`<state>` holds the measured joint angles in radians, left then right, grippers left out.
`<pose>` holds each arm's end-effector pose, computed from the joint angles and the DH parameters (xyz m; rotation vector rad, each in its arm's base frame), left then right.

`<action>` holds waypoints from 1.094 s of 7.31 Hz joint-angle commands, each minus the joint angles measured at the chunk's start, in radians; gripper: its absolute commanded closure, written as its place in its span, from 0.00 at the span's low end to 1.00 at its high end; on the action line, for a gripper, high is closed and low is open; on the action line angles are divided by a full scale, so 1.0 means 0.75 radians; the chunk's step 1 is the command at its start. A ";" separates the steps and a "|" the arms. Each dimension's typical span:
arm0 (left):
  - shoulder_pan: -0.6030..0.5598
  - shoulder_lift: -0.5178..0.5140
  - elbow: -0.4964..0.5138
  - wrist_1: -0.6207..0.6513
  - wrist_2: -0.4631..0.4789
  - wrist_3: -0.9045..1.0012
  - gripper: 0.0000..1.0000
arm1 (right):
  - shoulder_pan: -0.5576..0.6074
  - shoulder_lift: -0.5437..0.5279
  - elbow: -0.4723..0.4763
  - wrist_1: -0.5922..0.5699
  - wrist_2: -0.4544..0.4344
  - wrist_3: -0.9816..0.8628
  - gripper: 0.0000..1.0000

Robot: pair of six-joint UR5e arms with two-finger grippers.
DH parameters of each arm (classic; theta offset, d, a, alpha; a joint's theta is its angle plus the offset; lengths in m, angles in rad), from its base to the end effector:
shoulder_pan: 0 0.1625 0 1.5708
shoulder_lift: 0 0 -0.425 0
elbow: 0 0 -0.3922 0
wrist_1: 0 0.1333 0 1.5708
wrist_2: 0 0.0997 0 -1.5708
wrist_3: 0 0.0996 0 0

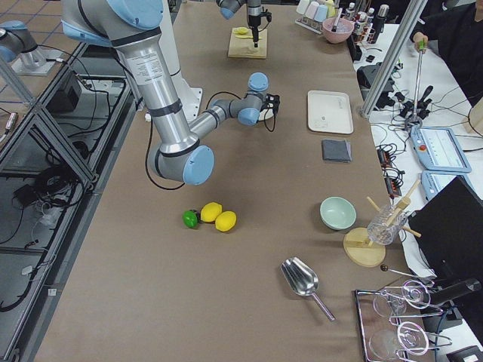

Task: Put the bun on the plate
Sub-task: 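Grasp the pale bun with the left gripper while the right lifts off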

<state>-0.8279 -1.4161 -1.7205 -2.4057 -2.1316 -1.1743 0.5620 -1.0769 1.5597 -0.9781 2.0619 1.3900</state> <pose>0.2494 -0.3904 0.5677 0.0320 0.9631 -0.1650 -0.5239 -0.4319 0.3087 -0.0301 -1.1382 0.0752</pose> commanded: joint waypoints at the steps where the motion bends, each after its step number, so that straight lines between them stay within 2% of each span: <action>1: 0.022 0.000 0.003 -0.003 0.026 -0.005 0.48 | -0.001 0.000 0.015 0.003 -0.002 0.002 0.01; 3: 0.022 -0.002 0.005 -0.003 0.026 -0.003 0.61 | -0.001 0.000 0.025 0.003 -0.002 0.004 0.01; 4: 0.022 -0.012 0.005 -0.001 0.026 -0.005 0.72 | 0.009 -0.002 0.025 0.003 -0.002 0.002 0.01; 6: 0.018 -0.044 -0.017 0.011 0.007 -0.007 0.75 | 0.074 -0.020 0.088 -0.013 0.034 0.002 0.01; 7: 0.018 -0.142 -0.029 0.074 -0.001 -0.041 0.75 | 0.109 -0.045 0.099 -0.013 0.081 0.000 0.01; 8: 0.020 -0.274 -0.066 0.208 0.001 -0.135 0.75 | 0.144 -0.057 0.099 -0.013 0.100 -0.010 0.01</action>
<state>-0.8136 -1.5211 -1.7446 -2.3417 -2.1284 -1.2143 0.6375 -1.1052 1.6264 -0.9864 2.1121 1.3887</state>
